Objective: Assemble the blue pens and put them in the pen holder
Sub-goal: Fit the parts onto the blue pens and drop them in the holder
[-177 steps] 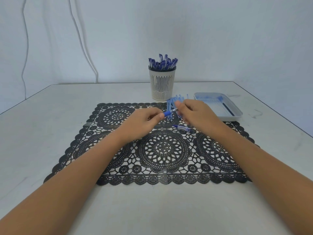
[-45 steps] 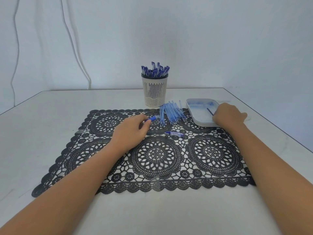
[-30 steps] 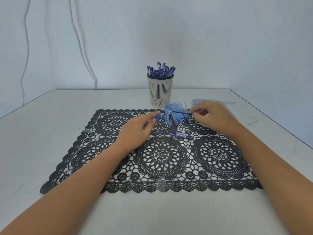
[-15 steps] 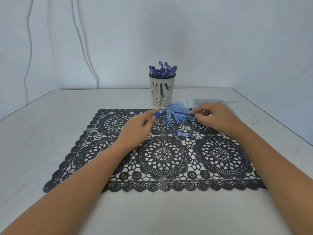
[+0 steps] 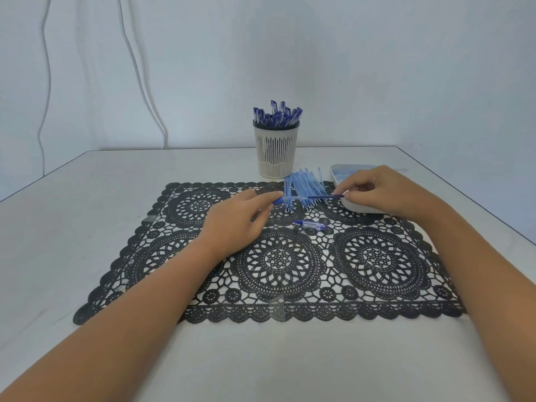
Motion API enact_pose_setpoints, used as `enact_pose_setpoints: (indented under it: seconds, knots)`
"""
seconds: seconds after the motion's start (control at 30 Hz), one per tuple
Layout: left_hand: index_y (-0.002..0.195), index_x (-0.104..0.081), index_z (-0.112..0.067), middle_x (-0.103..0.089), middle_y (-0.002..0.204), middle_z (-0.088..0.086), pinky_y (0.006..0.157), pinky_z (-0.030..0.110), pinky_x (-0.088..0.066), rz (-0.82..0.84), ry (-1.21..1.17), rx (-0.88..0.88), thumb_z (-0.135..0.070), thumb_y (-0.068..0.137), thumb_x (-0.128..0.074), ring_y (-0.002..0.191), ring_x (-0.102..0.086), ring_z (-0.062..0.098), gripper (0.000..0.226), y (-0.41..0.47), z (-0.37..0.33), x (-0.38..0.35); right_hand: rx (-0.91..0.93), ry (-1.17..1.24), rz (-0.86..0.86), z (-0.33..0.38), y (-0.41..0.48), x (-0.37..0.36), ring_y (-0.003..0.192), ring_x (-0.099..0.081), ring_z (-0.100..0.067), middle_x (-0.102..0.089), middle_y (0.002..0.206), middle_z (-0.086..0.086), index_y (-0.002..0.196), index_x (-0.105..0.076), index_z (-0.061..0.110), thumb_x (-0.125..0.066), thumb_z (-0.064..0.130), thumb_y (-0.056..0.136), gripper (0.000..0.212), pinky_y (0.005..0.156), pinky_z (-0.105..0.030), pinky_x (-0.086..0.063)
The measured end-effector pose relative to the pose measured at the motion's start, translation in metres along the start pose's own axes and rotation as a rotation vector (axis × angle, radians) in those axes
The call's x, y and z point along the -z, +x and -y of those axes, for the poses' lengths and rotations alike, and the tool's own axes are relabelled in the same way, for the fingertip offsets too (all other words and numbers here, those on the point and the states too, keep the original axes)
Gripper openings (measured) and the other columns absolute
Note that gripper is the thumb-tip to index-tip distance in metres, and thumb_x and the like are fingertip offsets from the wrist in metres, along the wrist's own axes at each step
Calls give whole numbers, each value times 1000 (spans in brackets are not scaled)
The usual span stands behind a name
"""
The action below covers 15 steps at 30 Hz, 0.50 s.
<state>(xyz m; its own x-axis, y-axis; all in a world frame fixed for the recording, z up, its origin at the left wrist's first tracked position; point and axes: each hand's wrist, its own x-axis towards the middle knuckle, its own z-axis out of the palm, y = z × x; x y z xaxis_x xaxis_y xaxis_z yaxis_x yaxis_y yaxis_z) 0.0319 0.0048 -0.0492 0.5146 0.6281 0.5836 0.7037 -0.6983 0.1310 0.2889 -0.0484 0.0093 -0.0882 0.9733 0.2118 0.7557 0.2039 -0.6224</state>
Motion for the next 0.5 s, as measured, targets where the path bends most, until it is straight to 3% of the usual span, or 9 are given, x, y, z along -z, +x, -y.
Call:
enact_pose_setpoints:
  seconds: [0.1,0.2,0.37,0.5]
  knots:
    - [124,-56,-35,-57,76,-8,39,16,-28,-5,25,-67,-41,91,-30,53,-44,6,41,-1,2,1,2,20,29,0,-1,3,46,-30,-5,-41,52,5,85,-73,27,-58,10,86,22,46,-12,-25]
    - [121,-58,-34,-55,72,-8,39,14,-23,-34,26,-130,-37,91,-35,51,-41,5,38,0,2,2,17,34,61,3,-1,1,54,-34,-11,-49,58,1,83,-72,31,-59,13,87,22,53,-20,-28]
    - [117,-63,-27,-51,70,-10,42,9,-17,-62,69,-249,-30,90,-43,53,-33,2,33,1,-3,-1,56,62,126,13,0,-22,50,-39,-6,-55,60,0,91,-72,29,-61,18,87,16,46,-9,-28]
    - [116,-62,-27,-56,74,-9,44,7,-21,-89,21,-200,-34,91,-41,56,-39,1,34,-1,-5,-1,77,199,11,19,3,-41,61,-55,7,-66,75,12,93,-67,33,-63,21,87,14,63,-5,-40]
